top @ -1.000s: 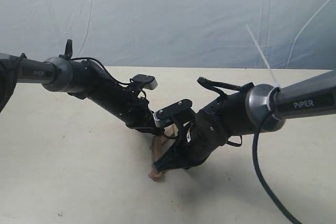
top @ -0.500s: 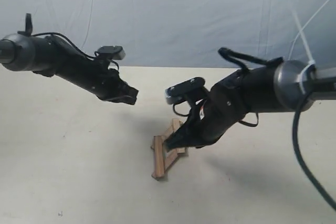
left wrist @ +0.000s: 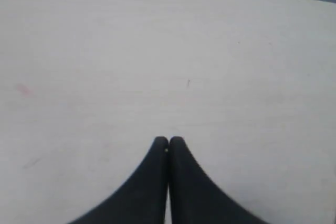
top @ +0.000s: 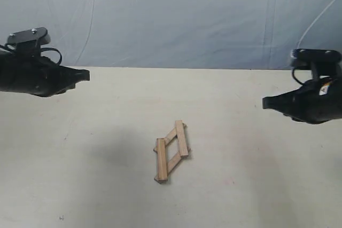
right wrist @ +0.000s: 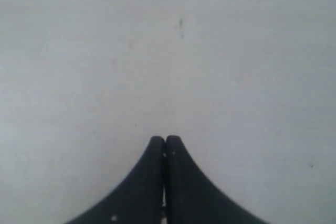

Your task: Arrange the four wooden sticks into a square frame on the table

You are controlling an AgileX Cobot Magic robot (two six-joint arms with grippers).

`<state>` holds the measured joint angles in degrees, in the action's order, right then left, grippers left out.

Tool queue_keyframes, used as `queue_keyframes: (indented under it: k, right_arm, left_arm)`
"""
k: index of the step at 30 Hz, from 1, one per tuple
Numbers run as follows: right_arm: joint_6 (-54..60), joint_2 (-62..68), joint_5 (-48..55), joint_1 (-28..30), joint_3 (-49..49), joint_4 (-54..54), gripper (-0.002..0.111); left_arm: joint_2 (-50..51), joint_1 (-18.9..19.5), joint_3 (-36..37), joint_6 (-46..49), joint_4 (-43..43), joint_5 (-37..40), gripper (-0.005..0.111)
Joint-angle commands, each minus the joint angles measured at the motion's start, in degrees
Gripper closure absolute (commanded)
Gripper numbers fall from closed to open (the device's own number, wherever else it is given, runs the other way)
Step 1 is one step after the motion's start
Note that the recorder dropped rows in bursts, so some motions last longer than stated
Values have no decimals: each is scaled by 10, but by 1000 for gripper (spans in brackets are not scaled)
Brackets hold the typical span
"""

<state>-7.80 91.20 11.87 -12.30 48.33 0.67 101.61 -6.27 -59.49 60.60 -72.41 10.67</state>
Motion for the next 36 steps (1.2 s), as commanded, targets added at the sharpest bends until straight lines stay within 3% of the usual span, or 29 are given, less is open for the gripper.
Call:
queue_keyframes:
  k: [1,5,11,18,24,28,32,36]
  right_arm:
    - [3,-105,-188,13,-130,14,109]
    - [3,-211,-315,13,-255,45,109]
    - [6,-459,-453,13,-483,75,109]
    - [19,-623,-294,16,-483,24,109]
    - [41,-761,-281,33,-483,132,109]
    - [171,-860,-264,55,-483,154,109]
    - [212,-912,-110,76,-483,155,109]
    - [212,-912,-25,101,-483,95,109]
  left_arm:
    - [-109,-41,94,64,-75,-95,107]
    - [-210,-86,166,58,-64,-157,107]
    - [-504,-161,342,12,-63,-162,107]
    - [-851,-167,512,-32,-64,-166,107]
    - [-957,-167,567,-35,-85,-136,107]
    - [-963,-167,567,-31,-85,-138,107]
    - [-963,-167,567,-31,-85,-139,107]
    - [-964,-167,567,-31,-85,-140,107]
